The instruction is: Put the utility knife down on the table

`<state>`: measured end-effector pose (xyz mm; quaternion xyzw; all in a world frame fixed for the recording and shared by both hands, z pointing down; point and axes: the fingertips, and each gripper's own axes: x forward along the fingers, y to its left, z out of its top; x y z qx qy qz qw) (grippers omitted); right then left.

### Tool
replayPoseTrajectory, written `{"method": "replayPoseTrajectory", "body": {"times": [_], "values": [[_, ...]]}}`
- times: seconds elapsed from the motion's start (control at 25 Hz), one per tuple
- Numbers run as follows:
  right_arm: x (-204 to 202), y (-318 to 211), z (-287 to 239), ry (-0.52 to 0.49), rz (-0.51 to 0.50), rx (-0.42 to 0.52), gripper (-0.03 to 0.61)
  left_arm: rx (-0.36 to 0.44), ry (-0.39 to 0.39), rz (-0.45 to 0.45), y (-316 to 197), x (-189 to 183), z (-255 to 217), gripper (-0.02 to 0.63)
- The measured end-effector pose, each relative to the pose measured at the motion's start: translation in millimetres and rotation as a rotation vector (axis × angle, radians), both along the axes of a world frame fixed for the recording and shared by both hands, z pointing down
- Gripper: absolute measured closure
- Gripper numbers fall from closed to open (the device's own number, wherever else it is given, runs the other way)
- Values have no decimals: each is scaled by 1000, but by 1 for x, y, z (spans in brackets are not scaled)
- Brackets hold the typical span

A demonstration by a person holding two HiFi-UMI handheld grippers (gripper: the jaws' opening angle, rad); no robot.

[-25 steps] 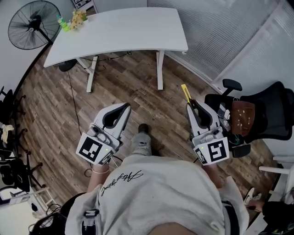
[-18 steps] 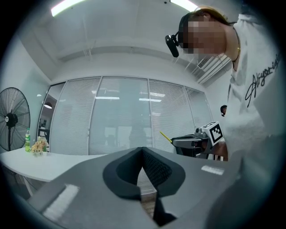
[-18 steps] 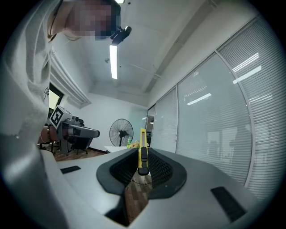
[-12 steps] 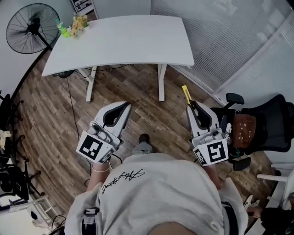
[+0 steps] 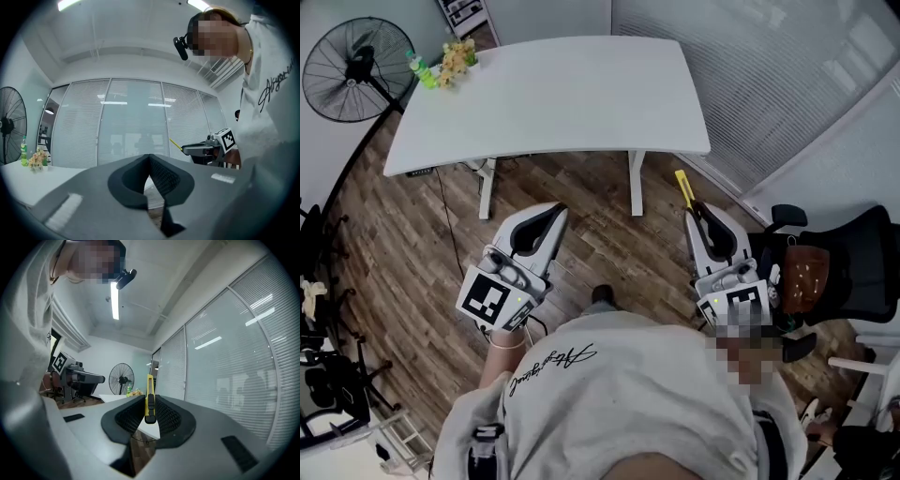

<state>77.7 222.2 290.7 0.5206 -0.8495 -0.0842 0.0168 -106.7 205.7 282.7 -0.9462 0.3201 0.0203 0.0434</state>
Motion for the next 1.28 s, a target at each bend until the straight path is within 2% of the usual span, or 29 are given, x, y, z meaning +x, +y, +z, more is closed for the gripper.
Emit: {"method": "replayPoseTrajectory", "body": {"times": [0.28,0.52,0.76,1.28], "values": [[-3,-39,7,-4,24,0,509,-6,-27,17,-42,-6,6,617],[3,-59,5,-5,32,-8,509,-14,-29,40,-64,5,6,617],[16,-75,6,1,25,-20,510,-10,-31,42,-78,18,4,617],[2,-84,4,-6,9,-1,509,7,-28,22,-81,4,0,617]]}}
